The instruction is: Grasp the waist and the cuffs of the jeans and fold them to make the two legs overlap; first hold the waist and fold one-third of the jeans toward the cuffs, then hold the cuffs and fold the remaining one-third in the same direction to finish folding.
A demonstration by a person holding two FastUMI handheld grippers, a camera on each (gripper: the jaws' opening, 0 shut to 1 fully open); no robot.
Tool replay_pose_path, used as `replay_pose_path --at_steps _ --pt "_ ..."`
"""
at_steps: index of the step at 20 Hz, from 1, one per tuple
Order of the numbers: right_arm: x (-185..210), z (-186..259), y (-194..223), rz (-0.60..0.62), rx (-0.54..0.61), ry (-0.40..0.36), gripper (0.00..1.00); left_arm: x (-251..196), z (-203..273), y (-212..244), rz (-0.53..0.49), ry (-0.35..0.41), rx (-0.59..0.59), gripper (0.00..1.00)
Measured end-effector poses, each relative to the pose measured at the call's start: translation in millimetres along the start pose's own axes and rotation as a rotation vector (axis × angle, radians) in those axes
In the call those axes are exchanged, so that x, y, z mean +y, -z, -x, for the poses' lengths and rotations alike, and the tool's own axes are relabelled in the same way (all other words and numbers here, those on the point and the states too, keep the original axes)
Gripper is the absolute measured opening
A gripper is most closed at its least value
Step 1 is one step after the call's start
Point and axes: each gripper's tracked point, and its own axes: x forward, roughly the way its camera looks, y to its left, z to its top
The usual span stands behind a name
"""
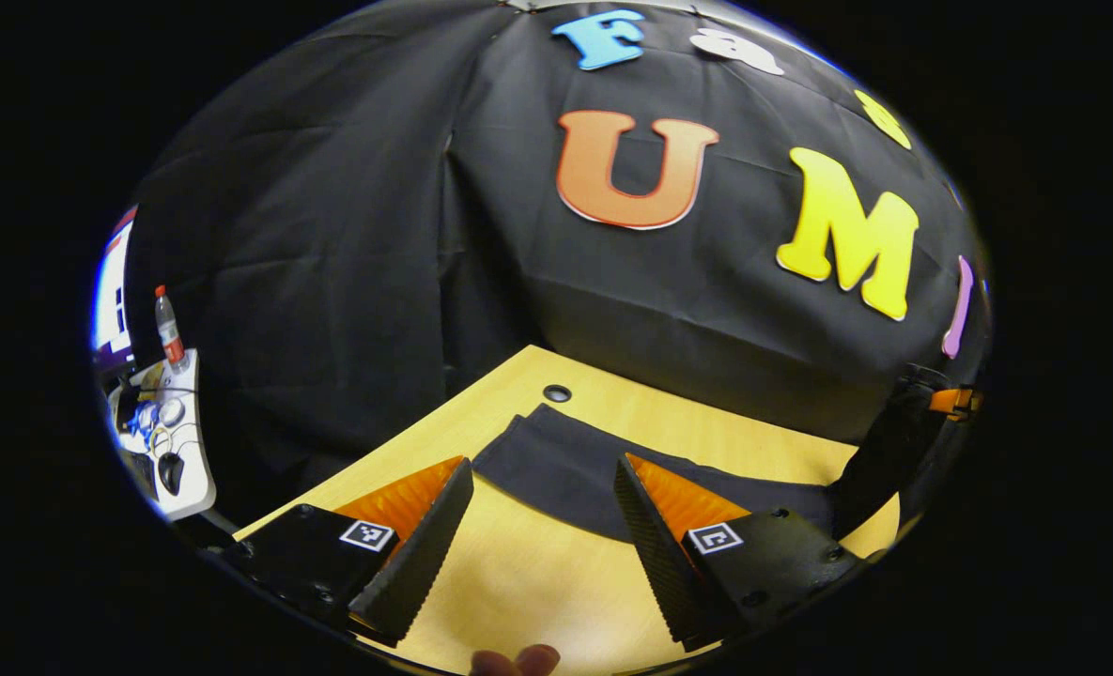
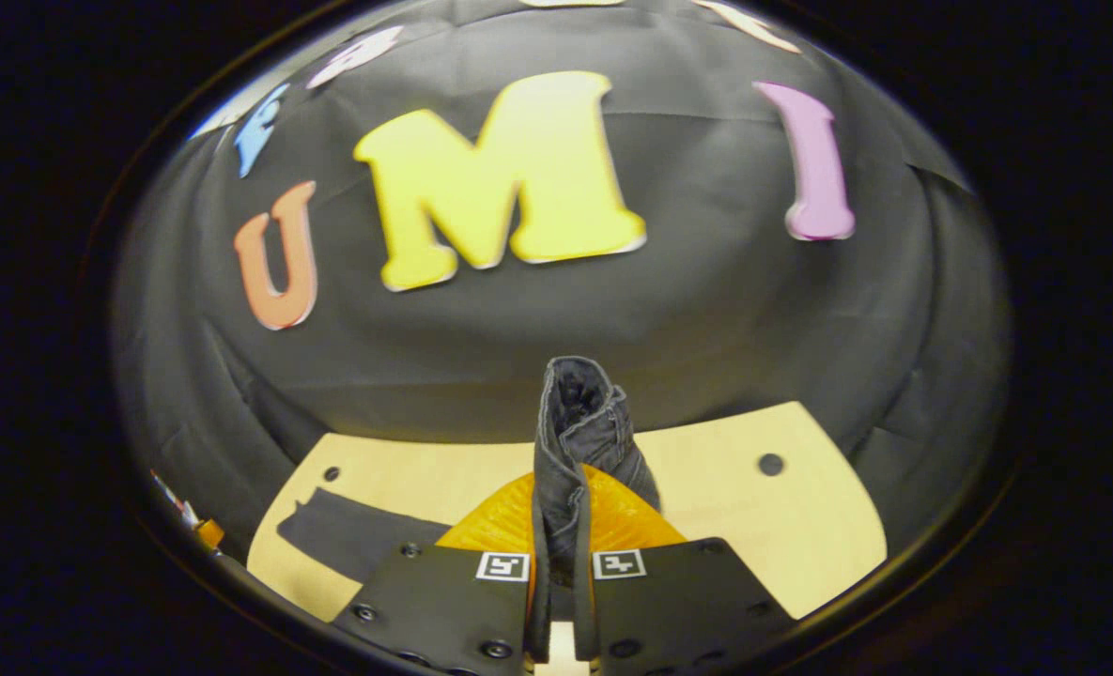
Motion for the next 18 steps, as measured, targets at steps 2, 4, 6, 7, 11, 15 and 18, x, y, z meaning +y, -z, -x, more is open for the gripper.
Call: replay_pose_path --at_steps 2,4,6,7,11,15,18 --pt "66.4 -30.4 28.1 0.035 0.039 -0.055 0.13 31.0 -2.3 4.6 0.040 -0.028 0.025 0.98" --pt "103.9 -67.5 73.6 0.087 0.103 -0.079 0.03 54.3 -4.5 4.7 0.072 -0.043 0.035 0.98" --pt "126.6 -102.8 114.4 0.118 0.184 -0.079 0.04 73.0 -3.8 7.5 0.079 -0.060 0.056 0.98" --pt "126.5 -113.0 136.6 0.128 0.228 -0.071 0.03 78.7 -4.1 7.4 0.080 -0.061 0.059 0.98" --pt "131.2 -126.6 173.6 0.239 0.263 -0.010 0.03 90.4 -14.0 14.6 0.093 -0.051 0.087 0.98" --pt "128.3 -135.0 194.8 0.347 0.281 -0.001 0.05 88.3 -34.6 23.3 0.164 -0.032 0.140 0.98" --pt "139.6 -126.9 193.7 0.317 0.287 -0.077 0.30 83.9 -50.8 26.9 0.204 -0.022 0.173 0.98"
